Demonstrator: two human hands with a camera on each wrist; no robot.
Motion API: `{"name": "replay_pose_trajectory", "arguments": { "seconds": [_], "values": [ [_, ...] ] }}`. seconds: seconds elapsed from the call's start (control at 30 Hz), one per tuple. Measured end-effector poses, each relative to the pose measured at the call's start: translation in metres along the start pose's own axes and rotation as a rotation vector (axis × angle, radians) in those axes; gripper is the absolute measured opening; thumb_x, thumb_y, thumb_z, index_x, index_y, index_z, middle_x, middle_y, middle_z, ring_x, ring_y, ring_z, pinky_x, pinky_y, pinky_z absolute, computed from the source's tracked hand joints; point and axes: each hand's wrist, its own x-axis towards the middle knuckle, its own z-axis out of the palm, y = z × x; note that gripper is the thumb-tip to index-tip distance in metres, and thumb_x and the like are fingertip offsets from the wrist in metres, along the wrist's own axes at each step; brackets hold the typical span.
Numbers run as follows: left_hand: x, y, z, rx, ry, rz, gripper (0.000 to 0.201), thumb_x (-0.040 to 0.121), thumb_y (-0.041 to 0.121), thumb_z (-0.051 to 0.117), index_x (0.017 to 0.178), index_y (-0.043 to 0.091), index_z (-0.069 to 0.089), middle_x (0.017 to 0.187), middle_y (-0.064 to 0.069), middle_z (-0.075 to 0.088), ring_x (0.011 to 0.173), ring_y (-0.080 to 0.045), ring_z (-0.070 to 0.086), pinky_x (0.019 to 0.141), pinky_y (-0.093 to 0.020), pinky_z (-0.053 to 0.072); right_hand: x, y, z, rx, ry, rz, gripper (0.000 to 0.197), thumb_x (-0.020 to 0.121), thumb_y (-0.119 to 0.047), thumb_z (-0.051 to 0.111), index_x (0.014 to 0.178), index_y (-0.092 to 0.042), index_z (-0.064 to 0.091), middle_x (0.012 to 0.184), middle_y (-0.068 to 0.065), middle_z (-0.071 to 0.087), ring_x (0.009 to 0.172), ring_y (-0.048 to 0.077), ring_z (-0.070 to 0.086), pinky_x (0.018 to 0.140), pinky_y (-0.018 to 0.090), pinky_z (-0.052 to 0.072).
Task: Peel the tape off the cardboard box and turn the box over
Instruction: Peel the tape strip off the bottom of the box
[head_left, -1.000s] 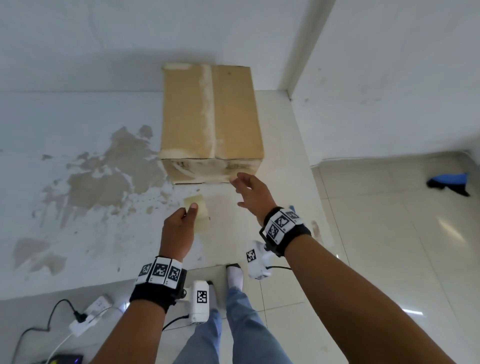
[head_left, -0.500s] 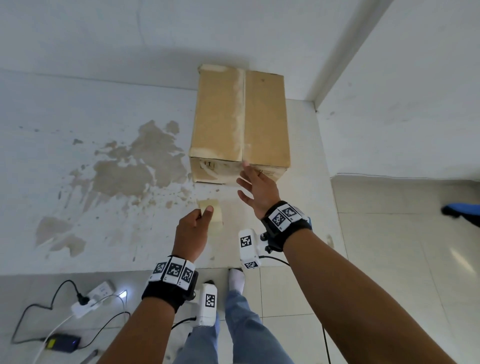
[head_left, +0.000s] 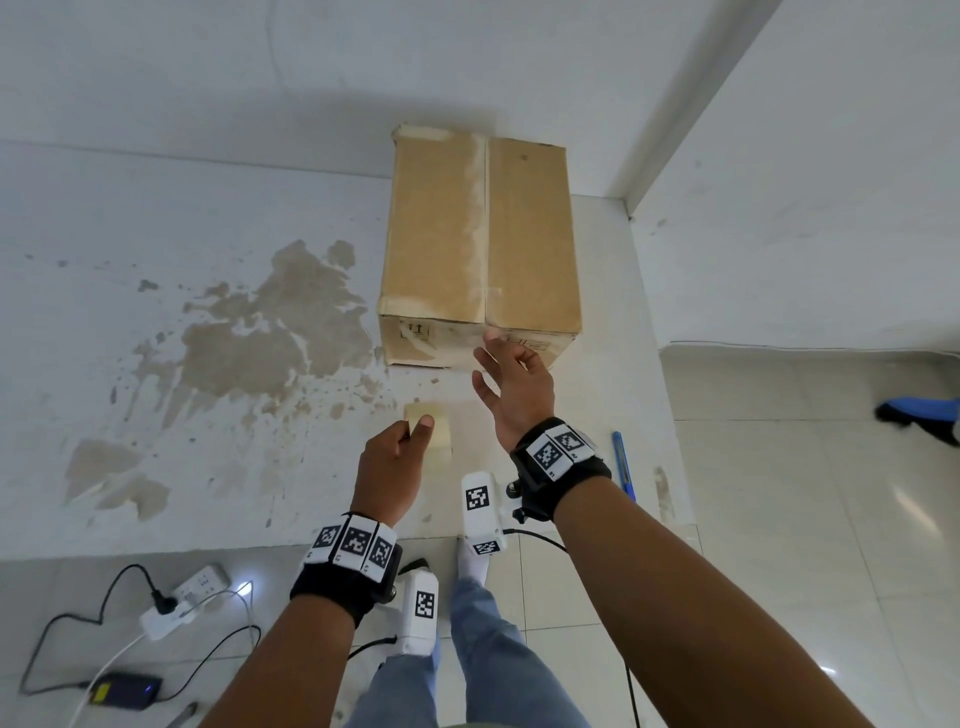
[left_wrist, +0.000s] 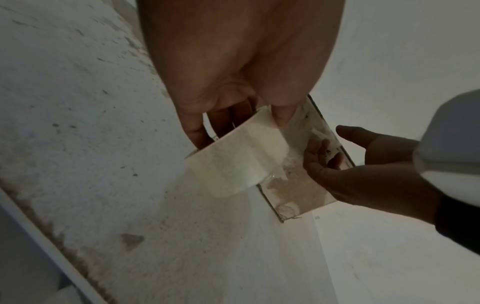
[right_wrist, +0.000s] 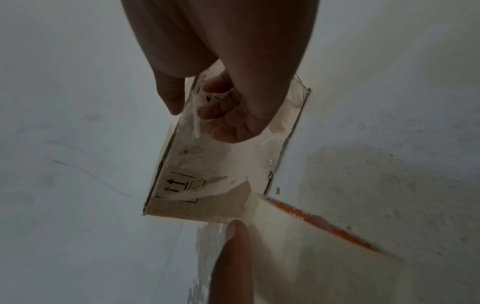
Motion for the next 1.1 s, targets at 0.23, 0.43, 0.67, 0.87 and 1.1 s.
{"name": "replay_pose_trajectory", "arguments": {
  "seconds": [0.23,0.43,0.67,0.87,1.1],
  "values": [
    [0.000,0.000,0.001,0.014,-0.010,0.003,0.052,0.098,0.038,0.052,0.059,0.014,0.026,0.056,-0.002,0.030,0.055,-0.018,0.029,0.054,-0.033,0.027,0.001,-0.003,0.000,-0.064,0.006,0.045,0.019,0.091,-0.022,0.074,0.100,-0.015,0.059,0.088,-0.004,0.069,0.085,0.011,0.069,0.073,0.025,0.057],
    [0.000,-0.002,0.004,0.016,-0.011,0.006,0.052,0.098,0.038,0.052,0.059,0.013,0.028,0.056,-0.003,0.032,0.055,-0.018,0.031,0.055,-0.032,0.028,0.003,-0.004,-0.003,-0.229,0.029,-0.003,0.018,0.090,-0.026,0.075,0.101,-0.014,0.067,0.092,-0.002,0.069,0.085,0.012,0.068,0.080,0.029,0.061],
    [0.001,0.003,0.009,0.009,-0.020,0.010,0.053,0.098,0.037,0.053,0.059,0.014,0.025,0.055,0.000,0.028,0.054,-0.016,0.028,0.054,-0.030,0.027,0.014,-0.023,-0.004,-0.455,0.038,0.059,0.017,0.085,-0.032,0.079,0.092,-0.020,0.070,0.078,-0.006,0.068,0.074,0.007,0.064,0.075,0.029,0.058],
    [0.002,0.008,0.016,0.022,-0.027,0.021,0.054,0.098,0.037,0.053,0.058,0.014,0.024,0.054,0.001,0.027,0.054,-0.016,0.028,0.053,-0.031,0.026,0.020,-0.043,-0.003,-0.552,0.038,0.250,0.019,0.078,-0.030,0.085,0.082,-0.022,0.068,0.067,-0.008,0.063,0.062,0.004,0.061,0.055,0.024,0.029],
    [0.003,0.014,0.023,0.025,-0.043,0.021,0.054,0.098,0.036,0.053,0.058,0.014,0.024,0.054,0.000,0.026,0.053,-0.017,0.027,0.053,-0.032,0.026,0.026,-0.050,0.001,-0.537,0.018,0.380,0.008,0.081,-0.021,0.077,0.083,-0.024,0.069,0.075,-0.010,0.061,0.063,0.006,0.058,0.057,0.024,0.025]
  ]
}}
